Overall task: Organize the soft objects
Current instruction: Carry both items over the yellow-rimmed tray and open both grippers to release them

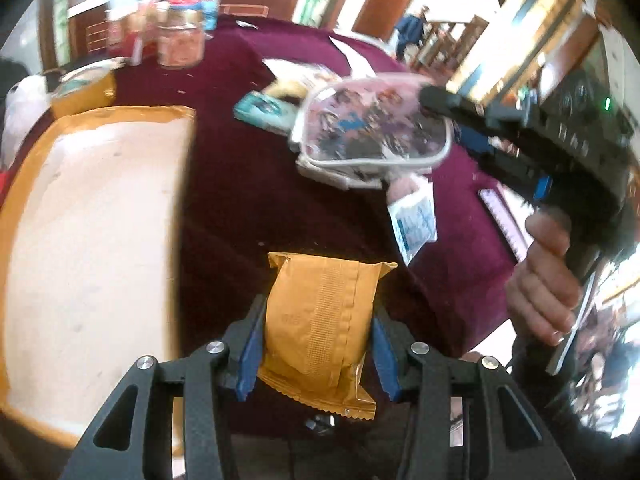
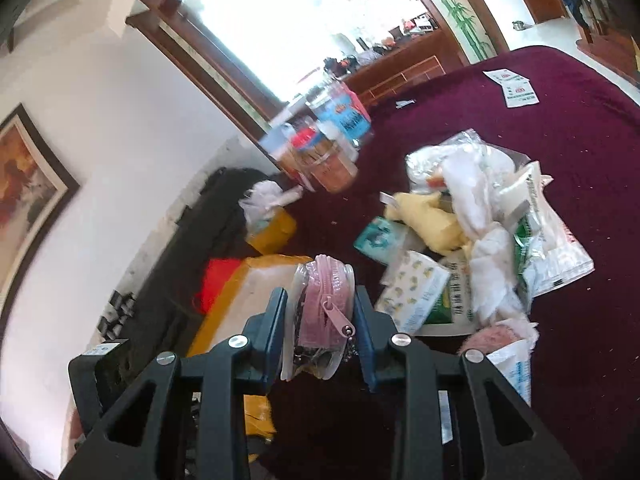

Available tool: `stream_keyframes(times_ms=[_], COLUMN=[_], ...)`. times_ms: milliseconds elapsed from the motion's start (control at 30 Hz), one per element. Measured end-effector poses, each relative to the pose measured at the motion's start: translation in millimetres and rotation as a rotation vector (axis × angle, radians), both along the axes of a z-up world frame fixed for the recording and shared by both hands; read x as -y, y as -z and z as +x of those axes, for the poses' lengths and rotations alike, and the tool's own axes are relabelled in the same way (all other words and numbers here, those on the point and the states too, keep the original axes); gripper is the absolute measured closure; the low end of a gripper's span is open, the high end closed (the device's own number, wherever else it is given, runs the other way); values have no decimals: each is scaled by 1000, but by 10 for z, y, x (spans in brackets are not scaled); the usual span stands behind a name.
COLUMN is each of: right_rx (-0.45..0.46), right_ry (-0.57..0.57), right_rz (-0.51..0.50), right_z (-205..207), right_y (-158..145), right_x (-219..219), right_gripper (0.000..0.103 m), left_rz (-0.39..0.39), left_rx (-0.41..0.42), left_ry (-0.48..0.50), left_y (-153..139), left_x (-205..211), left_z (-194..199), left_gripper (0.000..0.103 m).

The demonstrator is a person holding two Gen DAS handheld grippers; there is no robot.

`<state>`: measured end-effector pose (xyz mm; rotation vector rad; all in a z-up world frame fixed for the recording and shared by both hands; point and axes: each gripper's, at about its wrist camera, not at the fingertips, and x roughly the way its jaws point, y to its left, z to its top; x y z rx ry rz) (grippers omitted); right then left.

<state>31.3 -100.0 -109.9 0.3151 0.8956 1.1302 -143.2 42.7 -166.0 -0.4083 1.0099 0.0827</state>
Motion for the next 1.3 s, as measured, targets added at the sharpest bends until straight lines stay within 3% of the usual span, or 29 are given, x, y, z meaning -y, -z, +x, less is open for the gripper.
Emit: stream_keyframes(times_ms=[167, 233, 333, 467, 567, 833, 1067, 1233, 1300], right_rx=[-16, -36, -43, -59, -37, -63, -115, -86, -57], right_ry=[-54, -88, -141, -180, -183, -196, -216, -201, -189], right_rz=[52, 45, 31, -17, -77, -166, -183, -233, -263], right_z=[-160, -227, -335, -383, -377, -255, -105, -103, -129], right_y=[-66, -31, 16, 130, 205, 458, 646, 656, 647], right_x=[-199, -404, -706, -1211, -1541, -2097, -2214, -2286, -2307], right_gripper=[71, 71, 71, 71, 71, 71, 67, 65, 56], left_rz=[-32, -7, 52, 86, 66, 66, 88, 90, 96], left_rx=[84, 118, 102, 52, 8, -87, -195, -181, -178], left_ry=[-92, -154, -254, -335, -388, -454, -462, -477, -465], left_y=[-334, -469, -516, -374, -215, 57, 294, 289, 288], left_x=[-262, -436, -705, -1070, -1423, -2021, -2208, -2256, -2239], left_z=[-392, -543, -640, -620, -507, -181, 8, 1, 6], left_gripper=[53, 53, 53, 53, 53, 52, 52, 47, 44])
